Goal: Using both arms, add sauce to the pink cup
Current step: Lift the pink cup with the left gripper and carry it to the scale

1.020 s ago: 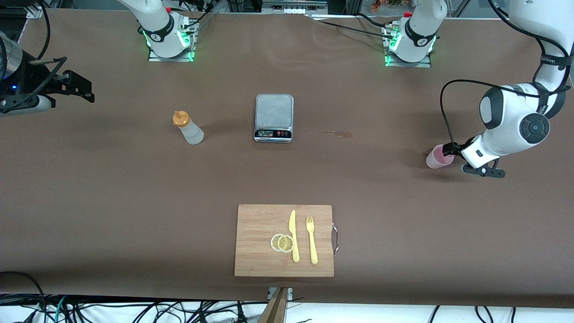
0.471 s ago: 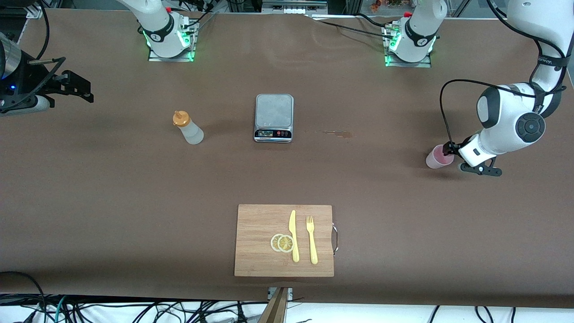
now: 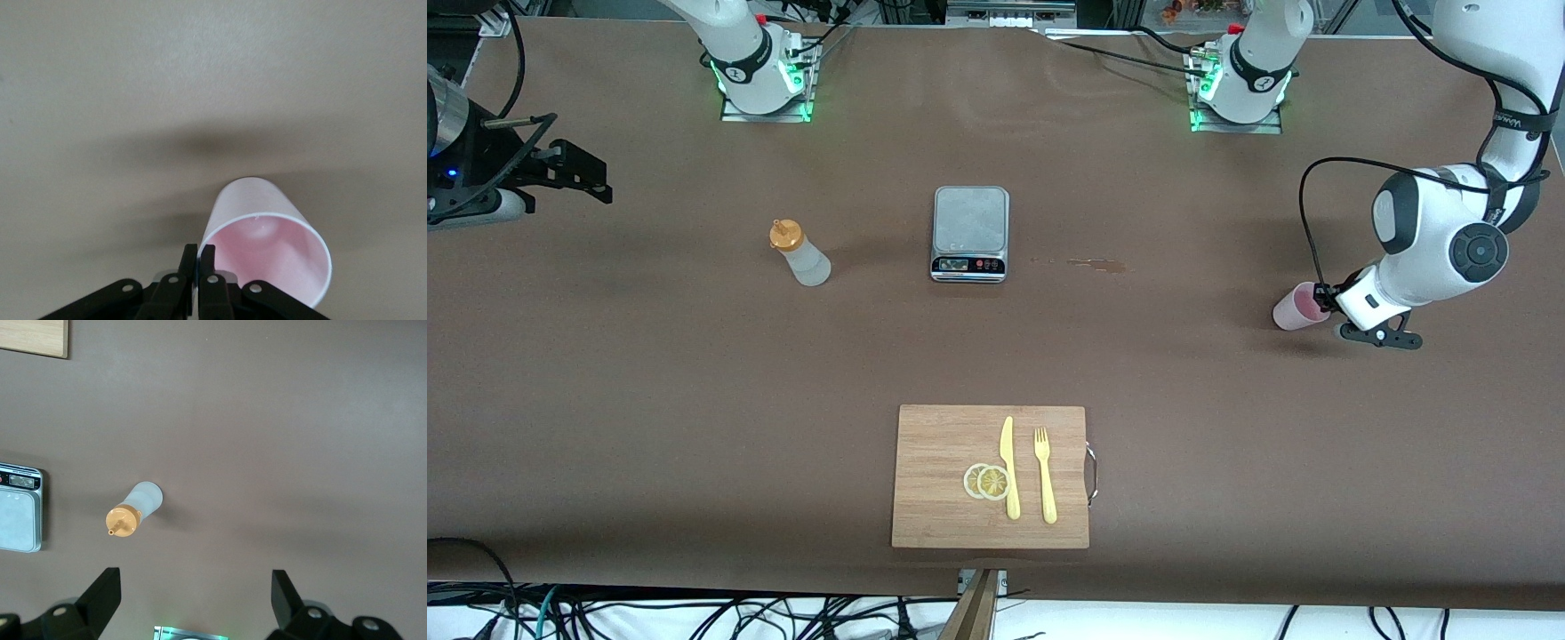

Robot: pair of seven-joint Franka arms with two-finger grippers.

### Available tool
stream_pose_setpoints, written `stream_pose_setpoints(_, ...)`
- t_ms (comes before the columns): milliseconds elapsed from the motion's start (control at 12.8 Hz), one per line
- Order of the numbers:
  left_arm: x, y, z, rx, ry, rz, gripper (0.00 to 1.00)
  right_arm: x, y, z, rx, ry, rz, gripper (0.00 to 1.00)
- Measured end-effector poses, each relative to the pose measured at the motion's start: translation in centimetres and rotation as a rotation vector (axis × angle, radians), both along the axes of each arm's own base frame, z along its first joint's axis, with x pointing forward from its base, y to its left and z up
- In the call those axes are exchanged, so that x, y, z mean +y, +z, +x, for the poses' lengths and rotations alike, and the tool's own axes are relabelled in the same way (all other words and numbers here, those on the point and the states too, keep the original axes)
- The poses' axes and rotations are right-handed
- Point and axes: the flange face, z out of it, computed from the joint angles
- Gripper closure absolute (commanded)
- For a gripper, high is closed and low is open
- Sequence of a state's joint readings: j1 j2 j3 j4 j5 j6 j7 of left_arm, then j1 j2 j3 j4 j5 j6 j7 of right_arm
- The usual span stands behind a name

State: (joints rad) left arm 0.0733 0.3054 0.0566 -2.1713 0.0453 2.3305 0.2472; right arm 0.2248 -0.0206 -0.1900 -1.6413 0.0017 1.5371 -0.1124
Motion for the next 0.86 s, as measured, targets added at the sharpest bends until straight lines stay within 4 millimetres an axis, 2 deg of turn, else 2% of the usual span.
stream_pose_setpoints(314, -0.4, 0.9, 0.7, 0.009, 0.002, -0.003, 1.00, 0.0, 0.0, 0.0, 0.000, -0.001, 0.000, 0.00)
stream_pose_setpoints(471, -2.7, 2.8, 2.2, 0.020, -0.004, -0.031, 1.00, -0.1, 0.0, 0.0, 0.000, -0.001, 0.000, 0.00)
stream_pose_setpoints(549, -5.1, 3.9, 3.1, 0.012, -0.014, -0.050, 1.00, -0.1, 0.0, 0.0, 0.001, -0.002, 0.000, 0.00)
stream_pose_setpoints(706, -12.0, 5.9, 4.0, -0.010, -0.021, -0.078, 1.00, -0.1, 0.0, 0.0, 0.001, -0.002, 0.000, 0.00)
stream_pose_setpoints(863, -20.1, 7.2, 3.0, 0.000, -0.047, -0.086, 1.00, -0.2, -0.1, 0.0, 0.001, -0.003, 0.000, 0.00)
